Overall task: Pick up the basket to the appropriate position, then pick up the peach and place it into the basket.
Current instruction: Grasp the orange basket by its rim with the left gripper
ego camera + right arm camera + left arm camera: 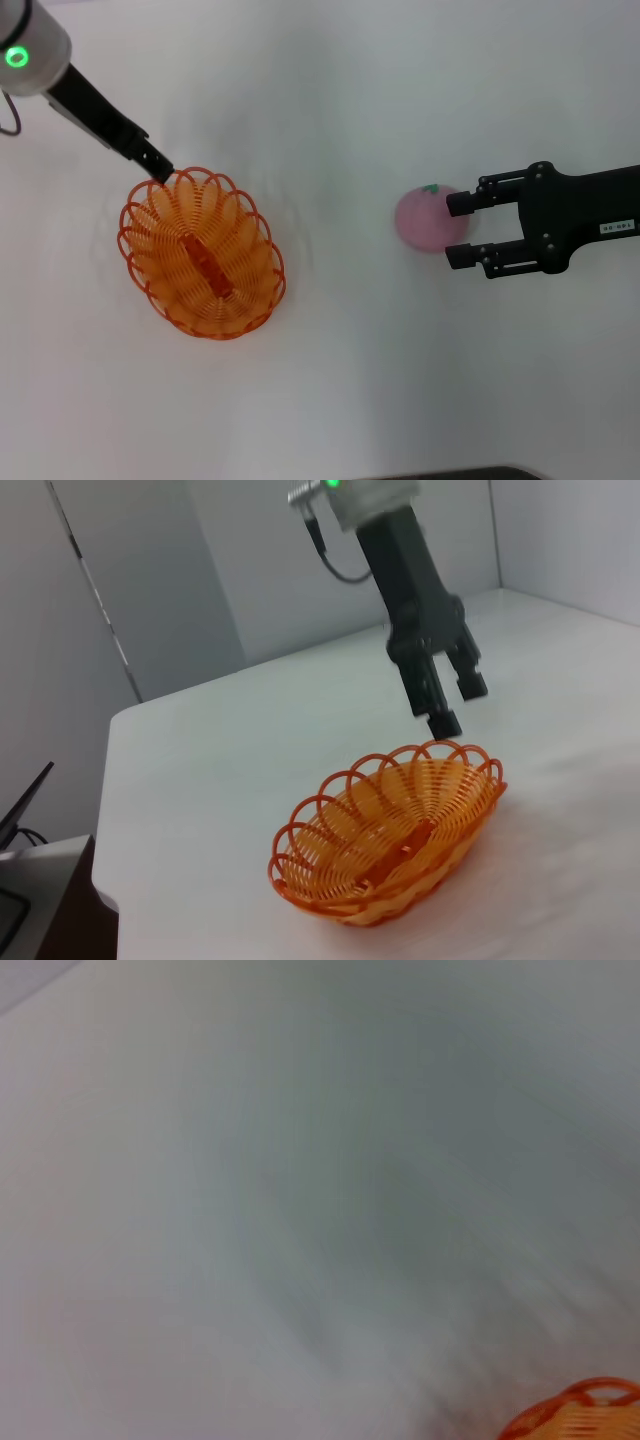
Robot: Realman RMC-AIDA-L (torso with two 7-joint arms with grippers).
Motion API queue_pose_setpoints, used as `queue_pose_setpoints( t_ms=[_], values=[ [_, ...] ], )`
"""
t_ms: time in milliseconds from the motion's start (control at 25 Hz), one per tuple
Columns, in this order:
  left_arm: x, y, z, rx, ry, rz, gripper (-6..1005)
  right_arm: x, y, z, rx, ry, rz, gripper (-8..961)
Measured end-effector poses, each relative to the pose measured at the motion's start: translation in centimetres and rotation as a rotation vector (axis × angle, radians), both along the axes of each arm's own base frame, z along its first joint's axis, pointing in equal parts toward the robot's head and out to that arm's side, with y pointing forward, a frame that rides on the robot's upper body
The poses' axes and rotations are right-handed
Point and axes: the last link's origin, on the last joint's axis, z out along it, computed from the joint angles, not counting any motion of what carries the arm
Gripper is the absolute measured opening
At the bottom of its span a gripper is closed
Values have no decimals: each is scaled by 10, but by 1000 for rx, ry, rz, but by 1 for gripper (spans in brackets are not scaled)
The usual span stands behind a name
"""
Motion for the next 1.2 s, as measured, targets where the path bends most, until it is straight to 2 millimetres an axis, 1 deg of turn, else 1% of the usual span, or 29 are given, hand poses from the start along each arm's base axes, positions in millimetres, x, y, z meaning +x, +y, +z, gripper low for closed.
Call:
queue_pose_setpoints(
  t_ms=[160,560,1000,1200],
  values=[
    [-12,-1,-10,-21,10,1,861,-1,0,-2,-6,5,-2,691],
    [-20,-8,-31,-63,41,-19,852,-1,0,-3,-9,10,-4,691],
    [-22,-11,-37,-70,51,-29,842,-1,-1,-4,-13,14,-7,692],
    [-19,-10,-38,-62,48,-35,811,-1,-1,-4,-12,13,-7,692]
  ],
)
